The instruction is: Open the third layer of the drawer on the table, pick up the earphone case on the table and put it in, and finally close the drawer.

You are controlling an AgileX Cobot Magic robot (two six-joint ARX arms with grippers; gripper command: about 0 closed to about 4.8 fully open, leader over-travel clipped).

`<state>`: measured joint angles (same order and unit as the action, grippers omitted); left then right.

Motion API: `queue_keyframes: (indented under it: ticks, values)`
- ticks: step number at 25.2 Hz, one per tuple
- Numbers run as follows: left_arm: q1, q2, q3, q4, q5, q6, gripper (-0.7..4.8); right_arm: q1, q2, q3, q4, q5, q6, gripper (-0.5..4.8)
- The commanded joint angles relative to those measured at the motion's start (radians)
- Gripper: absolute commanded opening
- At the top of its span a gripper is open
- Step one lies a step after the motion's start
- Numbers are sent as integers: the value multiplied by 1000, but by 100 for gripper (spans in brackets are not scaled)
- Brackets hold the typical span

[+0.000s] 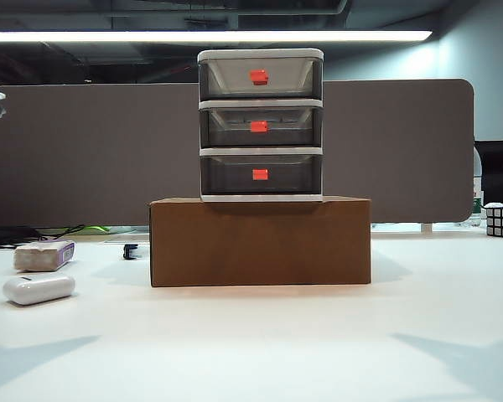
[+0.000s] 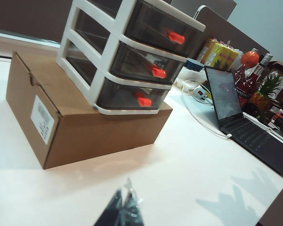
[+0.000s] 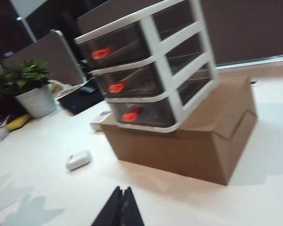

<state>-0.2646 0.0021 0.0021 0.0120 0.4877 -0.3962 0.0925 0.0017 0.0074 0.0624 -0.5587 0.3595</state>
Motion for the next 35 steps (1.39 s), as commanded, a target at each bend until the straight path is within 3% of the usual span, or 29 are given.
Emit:
queue_keyframes:
  ticks: [1,8,14,21,30,35]
  values:
    - [-66,0,6,14,-102,-4,-3,46,5,-3,18,30,8,-5]
    - [-297,1,6,29,-350,4,-3,172,8,-1,18,154,1,-6]
    - [-480,1,5,46,-549,49,-4,224,17,45,-8,226,-37,-6]
    - [-496,43,5,138,-568,51,-3,224,151,147,-35,227,-103,-6]
    - [-496,434,11,478,-589,74,-3,224,434,253,51,194,-132,-5]
    - [-496,659,55,550,-600,90,-3,224,491,273,101,190,-132,-5]
